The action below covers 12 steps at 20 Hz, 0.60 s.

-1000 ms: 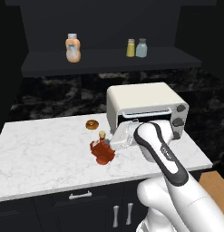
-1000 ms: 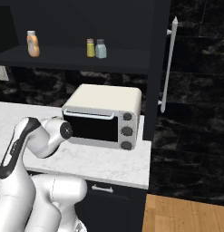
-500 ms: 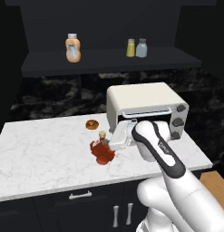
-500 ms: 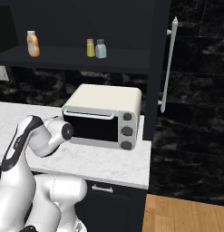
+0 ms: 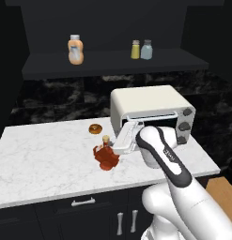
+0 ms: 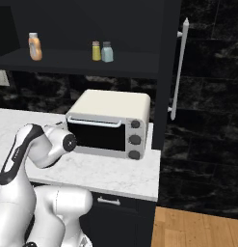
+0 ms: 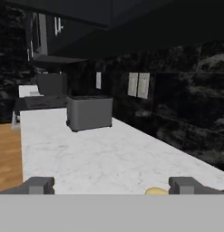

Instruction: Put the shaker and condiment bottle from the counter next to their counterparts in the cabinet.

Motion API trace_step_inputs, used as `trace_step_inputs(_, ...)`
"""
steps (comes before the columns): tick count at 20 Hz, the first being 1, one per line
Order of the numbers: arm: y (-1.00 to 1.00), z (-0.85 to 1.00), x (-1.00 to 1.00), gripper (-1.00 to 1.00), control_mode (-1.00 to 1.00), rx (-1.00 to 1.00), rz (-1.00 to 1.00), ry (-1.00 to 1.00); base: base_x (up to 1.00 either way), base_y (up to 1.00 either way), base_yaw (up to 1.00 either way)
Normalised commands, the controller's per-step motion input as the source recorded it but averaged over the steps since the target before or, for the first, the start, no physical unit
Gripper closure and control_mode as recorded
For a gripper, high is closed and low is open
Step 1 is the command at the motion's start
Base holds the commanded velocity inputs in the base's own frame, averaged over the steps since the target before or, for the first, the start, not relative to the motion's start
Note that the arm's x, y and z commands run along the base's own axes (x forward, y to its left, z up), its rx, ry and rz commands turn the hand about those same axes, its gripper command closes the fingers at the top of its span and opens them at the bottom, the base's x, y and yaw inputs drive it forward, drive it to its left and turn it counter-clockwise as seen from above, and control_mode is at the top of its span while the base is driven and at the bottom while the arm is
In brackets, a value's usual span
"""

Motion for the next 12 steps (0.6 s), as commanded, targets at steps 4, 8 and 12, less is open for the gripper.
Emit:
trace_step_inputs(4,-0.16,-0.50,0.36,-1.00,-1.00,0.11,-0.11,0.03,0.00,0.00,0.00)
trace_step_inputs(8,-0.16,-0.45,0.32,-1.00,-1.00,0.12,-0.11,0.05,0.00,0.00,0.00)
trace_step_inputs(12,0.01,-0.35,0.05,-1.00,-1.00,0.10,-0.03,0.03,0.00,0.00,0.00)
